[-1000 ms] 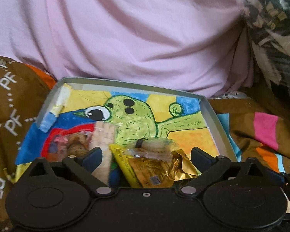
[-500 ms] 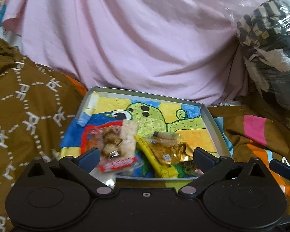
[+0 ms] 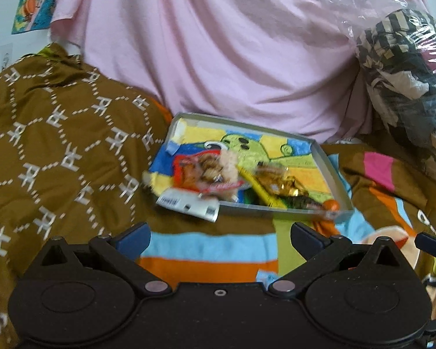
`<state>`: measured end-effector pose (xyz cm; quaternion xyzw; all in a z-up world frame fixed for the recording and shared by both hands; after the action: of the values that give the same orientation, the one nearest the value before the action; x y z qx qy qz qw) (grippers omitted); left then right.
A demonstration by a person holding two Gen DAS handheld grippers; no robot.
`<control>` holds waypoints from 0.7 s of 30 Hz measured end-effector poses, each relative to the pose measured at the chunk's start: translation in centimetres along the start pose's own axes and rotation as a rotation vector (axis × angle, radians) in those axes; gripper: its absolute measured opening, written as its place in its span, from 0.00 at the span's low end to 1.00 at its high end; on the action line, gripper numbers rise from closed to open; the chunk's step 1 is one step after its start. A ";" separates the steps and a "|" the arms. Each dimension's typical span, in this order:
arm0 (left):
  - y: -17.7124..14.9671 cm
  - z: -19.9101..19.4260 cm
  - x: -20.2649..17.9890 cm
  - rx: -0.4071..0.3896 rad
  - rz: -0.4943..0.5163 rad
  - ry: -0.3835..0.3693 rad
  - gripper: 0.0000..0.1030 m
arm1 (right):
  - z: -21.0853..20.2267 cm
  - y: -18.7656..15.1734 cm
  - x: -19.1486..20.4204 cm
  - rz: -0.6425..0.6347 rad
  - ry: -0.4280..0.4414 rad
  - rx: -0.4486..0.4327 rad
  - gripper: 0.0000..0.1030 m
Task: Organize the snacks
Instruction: 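Withdraw both grippers from the tray toward the blue tube pack and jelly pouch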
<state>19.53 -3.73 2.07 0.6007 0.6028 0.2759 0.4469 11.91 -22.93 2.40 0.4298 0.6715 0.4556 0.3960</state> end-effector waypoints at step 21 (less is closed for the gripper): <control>-9.6 -3.7 2.0 0.169 0.114 0.035 0.99 | -1.2 -7.5 3.5 0.098 0.059 0.259 1.00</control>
<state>11.99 -2.22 -5.09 0.6646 0.5964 0.2596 0.3676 8.08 -21.57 -4.90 0.4960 0.7143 0.3963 0.2946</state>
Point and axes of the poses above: each gripper's, at about its wrist camera, not at the fingertips, and z roughly the way its jaws point, x to its left, y to its top, the point moved 7 cm from there along z, roughly the way its jaws point, and after that the axes turned 3 degrees about y, right-handed, at the moved point
